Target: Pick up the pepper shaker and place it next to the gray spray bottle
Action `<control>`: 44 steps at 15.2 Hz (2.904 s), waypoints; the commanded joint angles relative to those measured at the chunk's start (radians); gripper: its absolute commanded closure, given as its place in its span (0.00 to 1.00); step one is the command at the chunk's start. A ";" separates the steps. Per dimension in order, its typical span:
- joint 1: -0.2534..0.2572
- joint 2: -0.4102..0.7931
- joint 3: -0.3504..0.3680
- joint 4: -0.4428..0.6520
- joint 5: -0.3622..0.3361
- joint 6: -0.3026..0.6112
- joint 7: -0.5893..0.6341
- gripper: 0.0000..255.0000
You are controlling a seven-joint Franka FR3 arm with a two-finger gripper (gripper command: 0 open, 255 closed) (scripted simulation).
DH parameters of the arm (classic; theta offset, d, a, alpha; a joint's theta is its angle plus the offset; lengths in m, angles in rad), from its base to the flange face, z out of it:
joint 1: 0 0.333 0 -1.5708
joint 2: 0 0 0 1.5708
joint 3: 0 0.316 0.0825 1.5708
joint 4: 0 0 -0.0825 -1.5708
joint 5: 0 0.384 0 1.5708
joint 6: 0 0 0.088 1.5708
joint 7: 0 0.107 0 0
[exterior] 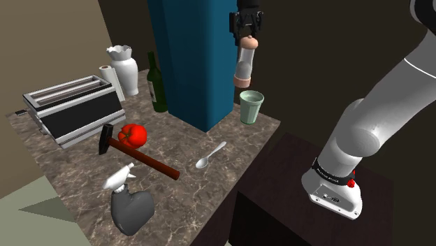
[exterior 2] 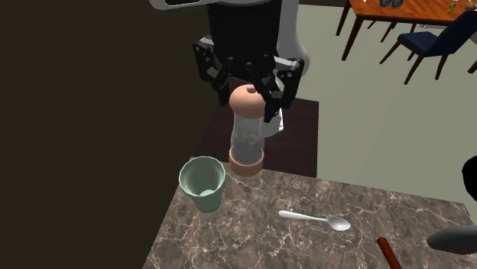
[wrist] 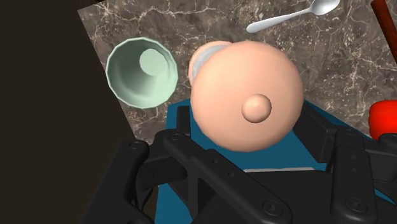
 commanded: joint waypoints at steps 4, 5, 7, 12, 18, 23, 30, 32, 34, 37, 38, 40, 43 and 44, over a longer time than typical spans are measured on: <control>0.000 0.028 -0.001 0.101 0.000 -0.073 0.000 1.00; 0.000 0.034 -0.001 0.121 0.000 -0.087 0.001 1.00; 0.000 0.047 -0.001 0.164 0.000 -0.117 0.001 1.00; 0.019 0.049 0.028 0.206 0.011 -0.156 0.053 1.00; 0.075 0.019 0.121 0.176 0.047 -0.149 0.208 1.00; 0.121 0.024 0.203 0.185 0.076 -0.143 0.340 1.00; 0.188 0.082 0.323 0.248 0.097 -0.134 0.532 1.00; 0.209 0.110 0.358 0.279 0.097 -0.132 0.590 1.00; 0.232 0.144 0.393 0.315 0.092 -0.130 0.648 1.00; 0.270 0.207 0.447 0.381 0.074 -0.132 0.739 1.00; 0.285 0.232 0.465 0.407 0.065 -0.133 0.770 1.00; 0.318 0.286 0.500 0.466 0.041 -0.139 0.833 1.00; 0.386 0.388 0.549 0.579 -0.011 -0.157 0.934 1.00; 0.382 0.375 0.545 0.549 -0.004 -0.138 0.928 1.00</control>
